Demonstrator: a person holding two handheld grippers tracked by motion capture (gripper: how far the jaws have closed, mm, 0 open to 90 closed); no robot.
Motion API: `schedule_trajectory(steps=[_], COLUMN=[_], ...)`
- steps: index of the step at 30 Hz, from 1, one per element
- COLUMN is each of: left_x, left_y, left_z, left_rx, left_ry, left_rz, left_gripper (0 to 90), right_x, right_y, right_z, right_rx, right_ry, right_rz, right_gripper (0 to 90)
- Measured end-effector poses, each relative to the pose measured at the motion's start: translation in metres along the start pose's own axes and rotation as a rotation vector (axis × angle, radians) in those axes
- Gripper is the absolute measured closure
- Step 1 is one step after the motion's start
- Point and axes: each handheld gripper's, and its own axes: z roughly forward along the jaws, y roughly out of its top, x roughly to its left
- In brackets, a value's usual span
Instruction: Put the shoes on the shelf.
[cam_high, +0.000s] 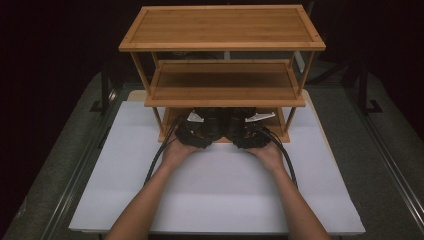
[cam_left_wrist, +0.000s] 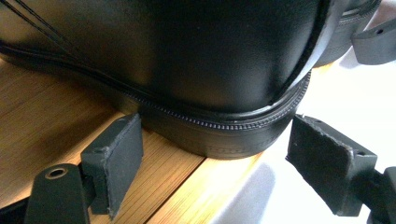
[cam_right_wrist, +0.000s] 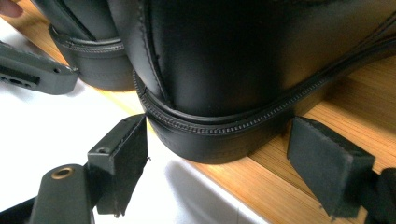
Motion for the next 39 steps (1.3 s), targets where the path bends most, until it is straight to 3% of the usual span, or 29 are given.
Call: schedule_trajectory(steps=[3, 7, 8, 12, 21, 28, 35, 39], left_x=[0.001, 0.003, 0.001, 0.0, -0.009, -0.019, -0.023, -0.023], left_y=[0.0, -0.003, -0.004, -0.009, -0.03, -0.059, -0.099, -0.121], left_z=[-0.006, -0.02, -0.023, -0.042, -0.082, -0.11, -0.134, -0.149], left_rx=[-0.007, -0.013, -0.013, -0.007, -0.023, -0.013, 0.032, 0.033], left_ry=[-0.013, -0.012, -0.016, -0.006, -0.016, -0.018, 0.017, 0.032], left_rz=[0.002, 0.006, 0.0, 0.044, 0.05, 0.055, 0.032, 0.008], left_gripper=[18.3, 16.5, 16.4, 15.3, 9.8, 7.6, 2.8, 2.0], right_x=[0.002, 0.001, 0.001, -0.001, -0.007, -0.006, -0.011, -0.014], right_y=[-0.001, -0.003, -0.004, -0.011, -0.036, -0.062, -0.096, -0.116], right_z=[-0.002, -0.013, -0.018, -0.035, -0.079, -0.109, -0.133, -0.142], right_rx=[0.016, -0.003, -0.008, -0.014, -0.053, -0.039, -0.034, -0.02], right_ry=[-0.019, -0.003, 0.002, -0.002, 0.016, -0.029, -0.068, -0.102], right_rz=[-0.033, -0.029, -0.028, -0.038, -0.01, -0.044, -0.014, 0.012], right_gripper=[18.6, 14.8, 13.9, 13.4, 10.1, 7.0, 3.0, 2.9])
